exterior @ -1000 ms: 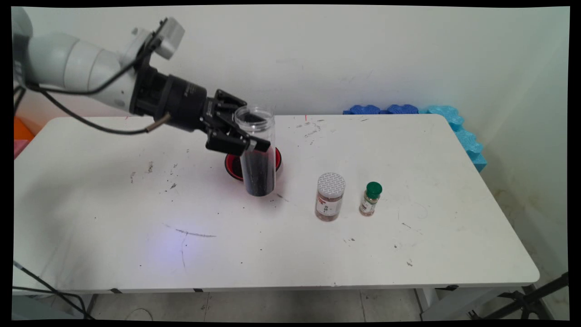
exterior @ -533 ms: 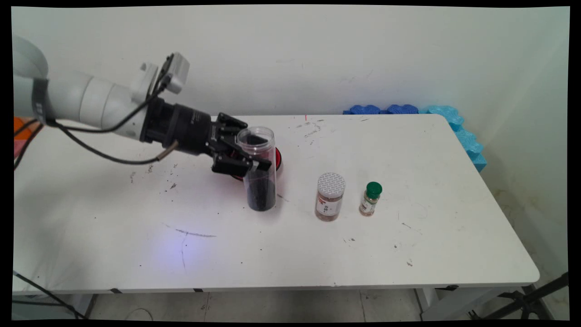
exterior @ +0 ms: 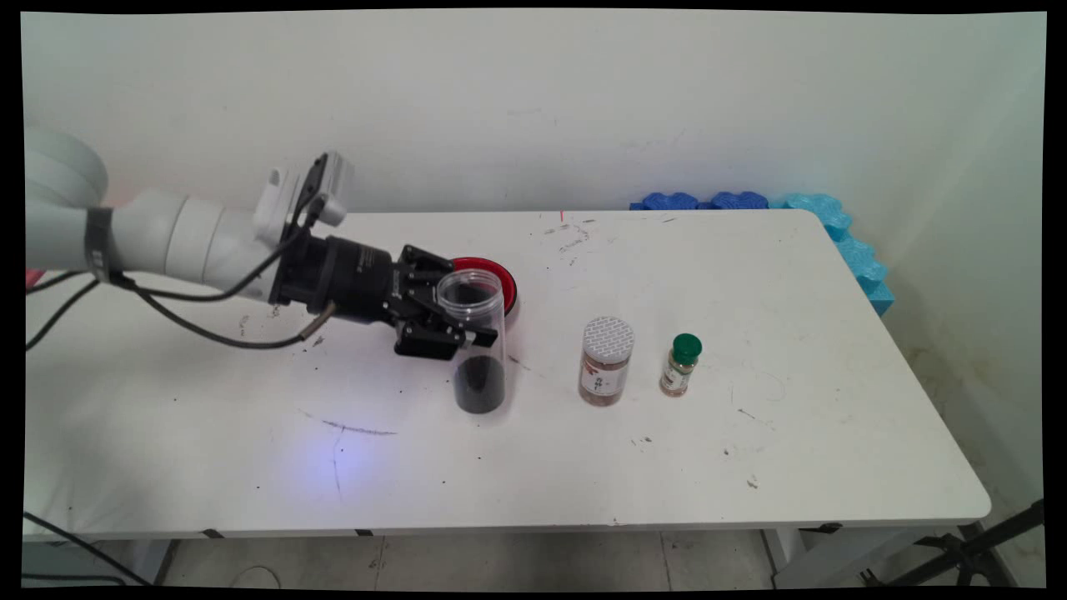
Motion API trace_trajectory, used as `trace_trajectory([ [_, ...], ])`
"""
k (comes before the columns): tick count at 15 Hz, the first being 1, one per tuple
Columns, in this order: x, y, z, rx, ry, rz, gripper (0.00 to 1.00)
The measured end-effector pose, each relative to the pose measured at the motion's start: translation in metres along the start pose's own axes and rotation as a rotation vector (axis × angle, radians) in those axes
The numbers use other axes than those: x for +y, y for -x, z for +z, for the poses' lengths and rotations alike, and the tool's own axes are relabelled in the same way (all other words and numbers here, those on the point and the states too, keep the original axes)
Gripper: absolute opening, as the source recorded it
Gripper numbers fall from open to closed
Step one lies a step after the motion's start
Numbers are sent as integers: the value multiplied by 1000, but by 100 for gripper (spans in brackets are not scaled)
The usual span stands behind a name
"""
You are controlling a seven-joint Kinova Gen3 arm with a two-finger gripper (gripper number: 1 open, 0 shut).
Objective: Place the picked object on the table
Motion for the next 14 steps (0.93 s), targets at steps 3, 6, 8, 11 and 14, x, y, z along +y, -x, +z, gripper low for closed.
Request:
trace_trajectory([
  [3,2,14,6,0,-2,0,0],
  [6,2,24,10,1,-7,-2,0],
  [8,2,31,13,0,-9,-4,0],
  [11,2,41,17,-2,-14,-7,0],
  [14,2,50,21,-6,-19,-12,0],
])
